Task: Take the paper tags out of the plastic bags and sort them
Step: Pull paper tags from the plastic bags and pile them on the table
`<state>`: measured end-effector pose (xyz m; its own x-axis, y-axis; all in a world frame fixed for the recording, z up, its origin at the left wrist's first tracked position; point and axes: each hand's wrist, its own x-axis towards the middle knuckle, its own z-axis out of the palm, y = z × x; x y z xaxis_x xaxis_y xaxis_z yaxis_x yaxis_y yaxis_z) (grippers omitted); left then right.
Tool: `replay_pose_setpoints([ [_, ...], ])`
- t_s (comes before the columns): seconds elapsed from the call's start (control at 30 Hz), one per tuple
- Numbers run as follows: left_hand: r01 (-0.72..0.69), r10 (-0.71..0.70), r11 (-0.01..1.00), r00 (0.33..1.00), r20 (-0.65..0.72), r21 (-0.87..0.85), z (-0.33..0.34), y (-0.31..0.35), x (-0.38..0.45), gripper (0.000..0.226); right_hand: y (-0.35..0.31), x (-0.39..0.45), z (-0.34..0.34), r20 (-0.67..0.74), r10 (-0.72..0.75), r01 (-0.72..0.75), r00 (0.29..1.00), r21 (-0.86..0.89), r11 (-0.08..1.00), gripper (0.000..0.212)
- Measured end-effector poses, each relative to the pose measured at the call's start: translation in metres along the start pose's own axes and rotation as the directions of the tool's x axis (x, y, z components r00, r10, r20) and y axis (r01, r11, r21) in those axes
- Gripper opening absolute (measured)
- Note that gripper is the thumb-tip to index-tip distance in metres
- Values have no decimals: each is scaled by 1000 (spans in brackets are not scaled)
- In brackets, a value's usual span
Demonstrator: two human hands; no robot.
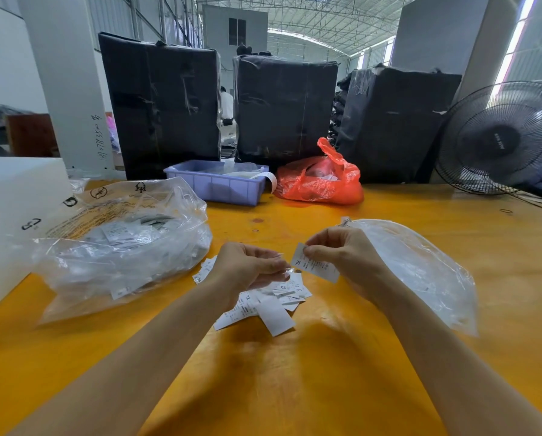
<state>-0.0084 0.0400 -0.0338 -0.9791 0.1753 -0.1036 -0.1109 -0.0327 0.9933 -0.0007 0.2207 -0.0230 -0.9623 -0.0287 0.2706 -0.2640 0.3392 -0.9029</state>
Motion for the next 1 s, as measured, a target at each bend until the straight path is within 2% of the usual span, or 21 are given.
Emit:
replay_pose_setpoints([
  [0.27, 22, -21, 999, 1000, 15, -38, 0, 2, -3, 20, 1, 0, 2, 21, -17, 18, 1000, -31, 999, 14],
  [0.5, 34, -31, 996, 999, 33, -81, 0, 3, -3, 16, -1, 0, -1, -50, 11, -7, 999, 74, 997, 11],
  [0.67, 42, -38, 996, 998, 52, -85, 0, 3, -3, 13, -1, -2, 3, -16, -55, 55, 998, 20, 998, 11],
  [0.83, 40, -35, 995, 998, 48, -92, 0, 4, -4, 16, -1, -1, 5, -8, -124, 122, 992, -127, 984, 14],
  [0.9, 12, -10, 998, 1000, 30, -68, 1, 4, -5, 17, -1, -1, 6, -19, -134, 129, 991, -151, 980, 11],
  [1.0, -77, 78, 994, 997, -6, 79, 2, 2, -5, 19, -1, -1, 4, -33, -120, 114, 992, -147, 983, 8],
])
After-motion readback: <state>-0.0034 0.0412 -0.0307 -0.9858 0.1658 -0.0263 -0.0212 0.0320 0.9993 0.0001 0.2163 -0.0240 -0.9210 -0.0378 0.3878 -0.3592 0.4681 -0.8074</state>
